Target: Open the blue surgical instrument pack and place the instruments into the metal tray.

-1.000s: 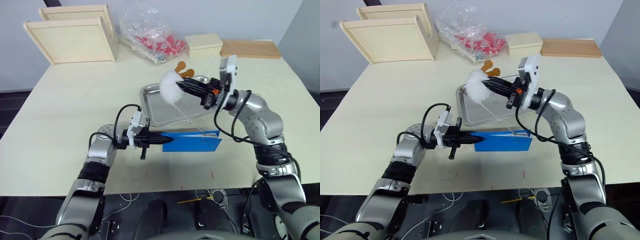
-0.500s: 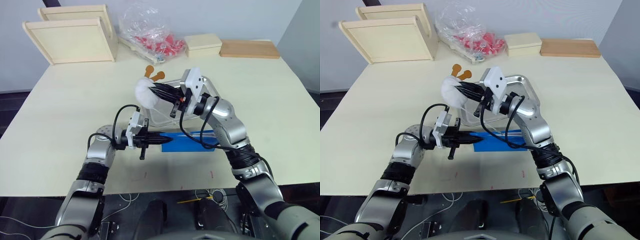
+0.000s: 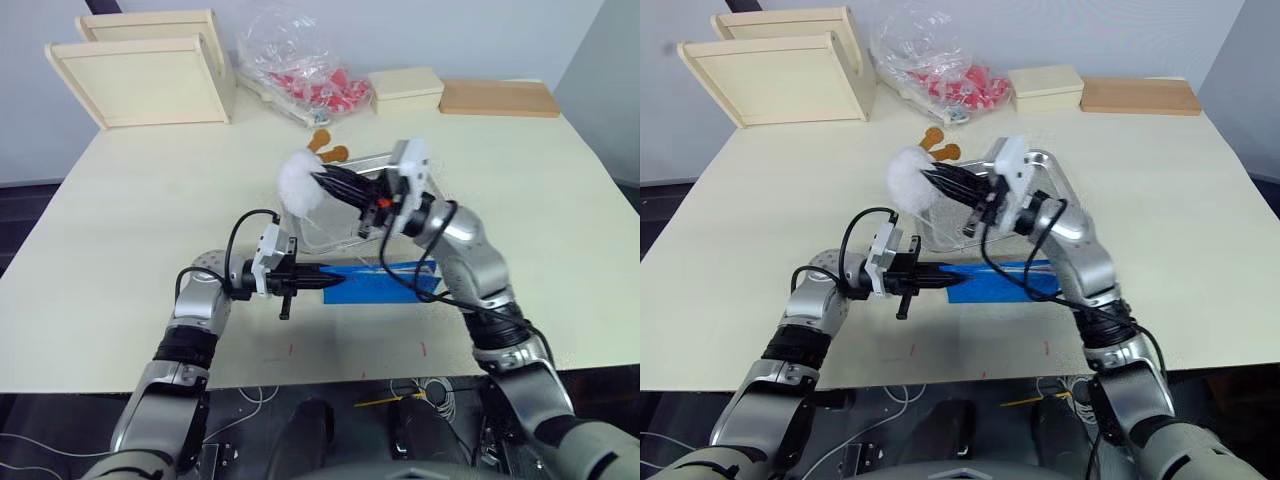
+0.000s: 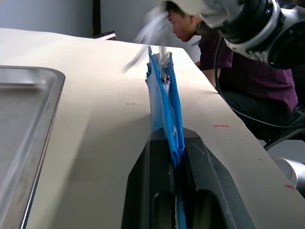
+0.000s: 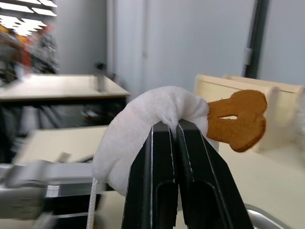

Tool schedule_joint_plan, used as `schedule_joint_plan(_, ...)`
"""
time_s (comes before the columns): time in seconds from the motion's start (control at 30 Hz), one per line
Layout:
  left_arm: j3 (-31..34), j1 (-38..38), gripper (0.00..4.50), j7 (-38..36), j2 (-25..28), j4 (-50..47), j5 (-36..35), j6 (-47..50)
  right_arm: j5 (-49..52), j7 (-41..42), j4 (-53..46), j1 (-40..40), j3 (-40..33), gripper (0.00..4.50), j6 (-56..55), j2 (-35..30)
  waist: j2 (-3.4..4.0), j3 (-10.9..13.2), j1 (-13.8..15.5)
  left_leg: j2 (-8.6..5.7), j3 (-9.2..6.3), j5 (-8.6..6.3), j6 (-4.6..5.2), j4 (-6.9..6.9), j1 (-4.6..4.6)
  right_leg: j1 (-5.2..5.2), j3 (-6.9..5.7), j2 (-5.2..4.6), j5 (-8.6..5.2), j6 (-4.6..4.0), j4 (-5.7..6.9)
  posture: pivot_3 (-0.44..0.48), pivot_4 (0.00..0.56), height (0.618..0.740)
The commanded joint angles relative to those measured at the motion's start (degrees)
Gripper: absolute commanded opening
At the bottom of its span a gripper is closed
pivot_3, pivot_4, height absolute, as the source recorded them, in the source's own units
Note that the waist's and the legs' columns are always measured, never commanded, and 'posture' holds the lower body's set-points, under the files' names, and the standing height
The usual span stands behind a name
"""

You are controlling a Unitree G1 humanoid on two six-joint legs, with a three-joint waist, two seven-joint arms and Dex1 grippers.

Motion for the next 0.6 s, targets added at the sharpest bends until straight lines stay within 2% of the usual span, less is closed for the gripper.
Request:
schedule_joint_plan(0.03,0.2,0.0,0.0,-0.6,-0.1,-0.1,0.3,-0.5,6.8,6.8,-7.0,2.1,-0.4,0.05,4.8,-3.7,0.0,0.0,0.0,0.0,0.01,0.0,0.0,0.0,0.0,0.01,-0.01,0.0,0.0,0.0,0.0,0.0,0.15,0.74)
schedule_joint_plan(0.17,0.1,-0.3,0.0,-0.7,-0.2,0.4,0.4,-0.6,5.3,13.0,-9.1,4.0,2.7,0.05,5.0,-9.4,-0.01,0.0,0.0,-0.01,0.05,0.0,0.0,0.01,0.0,0.02,-0.01,0.0,0.0,0.0,0.0,0.0,0.15,0.74)
schedule_joint_plan(0.27,-0.1,-0.5,0.0,-0.9,-0.3,0.6,0.5,-0.6,0.4,16.7,-8.8,5.2,6.2,0.05,0.1,-12.1,-0.02,0.0,0.0,-0.02,0.12,0.0,0.01,0.04,0.02,0.03,-0.01,0.02,-0.01,0.01,-0.01,0.0,0.15,0.74)
schedule_joint_plan(0.4,-0.4,-0.5,0.0,-1.0,-0.5,0.8,0.6,-0.6,-13.1,21.0,-3.3,5.2,13.0,0.05,-16.3,-15.2,-0.02,0.0,0.0,-0.02,0.16,0.0,0.01,0.05,0.02,0.04,-0.01,0.04,-0.01,0.02,-0.01,0.0,0.15,0.74)
schedule_joint_plan(0.53,-0.4,-0.6,0.0,-1.2,-0.6,1.1,0.8,-0.7,-20.7,22.3,1.3,4.1,16.7,0.05,-26.9,-16.2,-0.03,0.0,0.1,-0.02,0.17,0.0,0.0,0.16,0.01,0.06,-0.01,0.04,-0.01,0.02,-0.01,0.0,0.15,0.74)
schedule_joint_plan(0.6,-0.3,-0.7,0.0,-1.3,-0.7,1.2,0.8,-0.7,-21.7,23.1,2.0,4.1,17.5,0.74,-28.5,-16.5,-0.03,0.0,0.2,-0.02,0.15,0.0,0.0,0.21,0.01,0.08,-0.02,0.04,-0.01,0.03,0.0,0.0,0.15,0.74)
